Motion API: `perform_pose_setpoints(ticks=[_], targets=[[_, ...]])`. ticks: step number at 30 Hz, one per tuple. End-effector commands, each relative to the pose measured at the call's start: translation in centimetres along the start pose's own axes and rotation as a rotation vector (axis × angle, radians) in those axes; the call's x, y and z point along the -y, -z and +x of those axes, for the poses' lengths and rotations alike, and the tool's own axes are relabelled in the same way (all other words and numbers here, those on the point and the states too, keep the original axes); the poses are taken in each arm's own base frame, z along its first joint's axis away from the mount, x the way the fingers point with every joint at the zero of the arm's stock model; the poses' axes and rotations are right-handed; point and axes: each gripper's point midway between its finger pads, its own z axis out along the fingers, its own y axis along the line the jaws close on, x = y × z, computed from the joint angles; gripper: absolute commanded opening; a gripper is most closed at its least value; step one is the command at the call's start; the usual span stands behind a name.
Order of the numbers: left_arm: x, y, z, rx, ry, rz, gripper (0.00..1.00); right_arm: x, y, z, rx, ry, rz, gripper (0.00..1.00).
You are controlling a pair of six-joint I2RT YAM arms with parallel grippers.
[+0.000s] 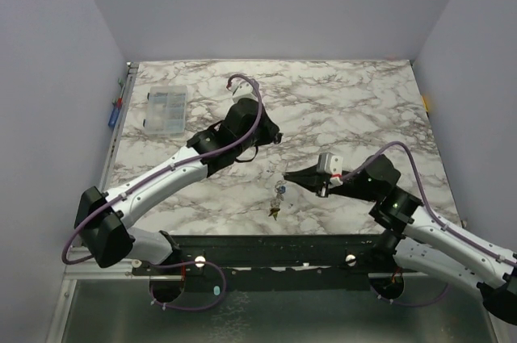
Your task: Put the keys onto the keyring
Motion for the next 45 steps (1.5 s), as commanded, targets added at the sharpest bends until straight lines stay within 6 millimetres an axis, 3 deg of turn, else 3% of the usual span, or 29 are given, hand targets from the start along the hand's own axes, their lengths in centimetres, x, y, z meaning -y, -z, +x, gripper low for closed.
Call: perform_pose_setpoints(ticks=[1,11,20,45], targets=[[2.7,1.8,-1.1,0.043,0.098,0.15,0.0,1.4,-1.3,-2.4,0.118,-0.016,0.051,0.01],[4.2,4.7,-1.0,0.081,0.122,0.335,0.0,3.4,-3.1,-0.9,0.16,-0.081,0.151,0.01],[5.2,6.3,-0.6,0.071,0.105,0.439,0.0,4.3,-4.1,-0.3,0.157,0.001,0.167,0.01],[6.7,8.2,0.6,0.037,0.081,0.543,0.0,7.0,-2.0,-0.9,0.125,0.106,0.33,0.01]])
